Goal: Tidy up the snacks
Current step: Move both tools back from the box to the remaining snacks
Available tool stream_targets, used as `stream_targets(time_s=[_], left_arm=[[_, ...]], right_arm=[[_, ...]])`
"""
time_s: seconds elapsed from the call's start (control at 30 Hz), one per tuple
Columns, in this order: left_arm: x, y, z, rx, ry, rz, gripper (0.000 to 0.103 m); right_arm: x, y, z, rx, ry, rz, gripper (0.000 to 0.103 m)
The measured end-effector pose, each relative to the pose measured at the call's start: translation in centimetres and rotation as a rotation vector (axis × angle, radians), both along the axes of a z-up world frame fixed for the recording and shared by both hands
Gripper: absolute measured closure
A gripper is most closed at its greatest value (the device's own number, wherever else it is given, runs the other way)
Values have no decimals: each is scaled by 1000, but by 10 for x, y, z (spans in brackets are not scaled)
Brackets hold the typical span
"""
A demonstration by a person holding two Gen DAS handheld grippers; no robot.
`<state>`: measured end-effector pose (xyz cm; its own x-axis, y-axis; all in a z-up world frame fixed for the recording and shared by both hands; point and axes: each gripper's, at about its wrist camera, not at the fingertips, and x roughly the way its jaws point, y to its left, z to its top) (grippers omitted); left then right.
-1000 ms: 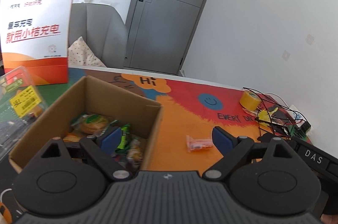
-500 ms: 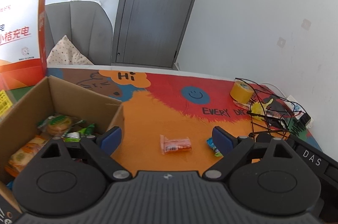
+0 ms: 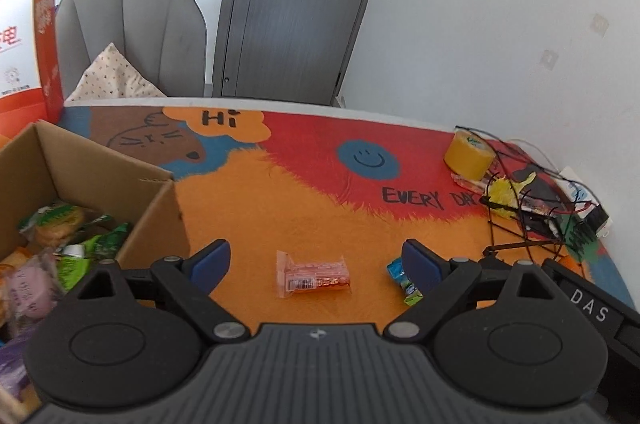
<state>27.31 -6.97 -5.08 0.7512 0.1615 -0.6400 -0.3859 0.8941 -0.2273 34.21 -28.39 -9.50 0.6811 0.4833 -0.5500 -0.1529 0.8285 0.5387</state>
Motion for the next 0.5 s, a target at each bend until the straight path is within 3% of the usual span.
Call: stream_targets(time_s=[0.5], left_arm=[[42,4,-45,-38,87,46,12]], right_arm=[[33,9,-37,41,119,3,34]])
